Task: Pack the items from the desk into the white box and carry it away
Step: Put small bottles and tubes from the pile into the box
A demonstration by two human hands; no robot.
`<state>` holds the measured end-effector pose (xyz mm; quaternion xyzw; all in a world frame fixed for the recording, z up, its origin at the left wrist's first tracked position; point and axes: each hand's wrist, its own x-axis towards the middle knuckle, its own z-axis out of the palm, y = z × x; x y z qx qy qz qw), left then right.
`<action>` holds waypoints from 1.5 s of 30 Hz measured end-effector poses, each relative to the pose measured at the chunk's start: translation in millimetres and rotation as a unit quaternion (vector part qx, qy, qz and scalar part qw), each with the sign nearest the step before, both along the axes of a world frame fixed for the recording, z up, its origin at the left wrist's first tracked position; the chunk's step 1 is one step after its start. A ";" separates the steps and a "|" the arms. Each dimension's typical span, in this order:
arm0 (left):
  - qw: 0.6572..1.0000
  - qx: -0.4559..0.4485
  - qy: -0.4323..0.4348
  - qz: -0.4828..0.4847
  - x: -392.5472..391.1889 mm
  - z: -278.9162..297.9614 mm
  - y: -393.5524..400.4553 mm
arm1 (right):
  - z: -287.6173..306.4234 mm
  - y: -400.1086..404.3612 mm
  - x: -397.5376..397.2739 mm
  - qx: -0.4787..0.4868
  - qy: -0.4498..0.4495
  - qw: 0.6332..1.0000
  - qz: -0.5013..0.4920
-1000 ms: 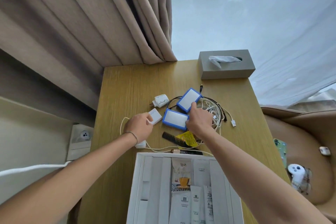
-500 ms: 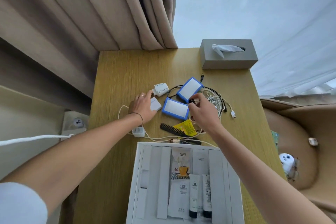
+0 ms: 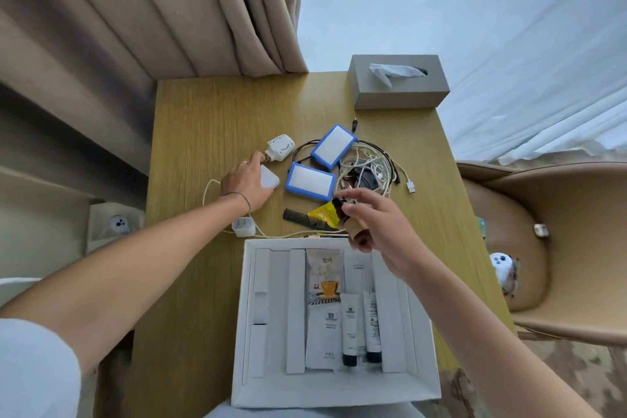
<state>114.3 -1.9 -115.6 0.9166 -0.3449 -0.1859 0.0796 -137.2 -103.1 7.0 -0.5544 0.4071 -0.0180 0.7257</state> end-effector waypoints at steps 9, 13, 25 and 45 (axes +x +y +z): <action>0.989 -0.090 0.054 0.101 -5.1 46.3 47.5 | -26.9 37.2 -61.4 -0.012 0.123 0.992 0.034; 0.959 -0.187 0.141 0.161 -19.0 78.7 57.5 | -61.7 40.7 -70.3 -0.127 0.230 0.964 0.026; 0.833 -0.313 0.414 0.193 -118.1 157.2 79.1 | -97.5 47.4 -39.0 -0.315 0.307 0.883 0.162; 0.822 -0.134 0.490 0.259 -227.8 51.2 33.9 | -28.5 11.4 -85.4 -0.267 0.163 0.948 0.068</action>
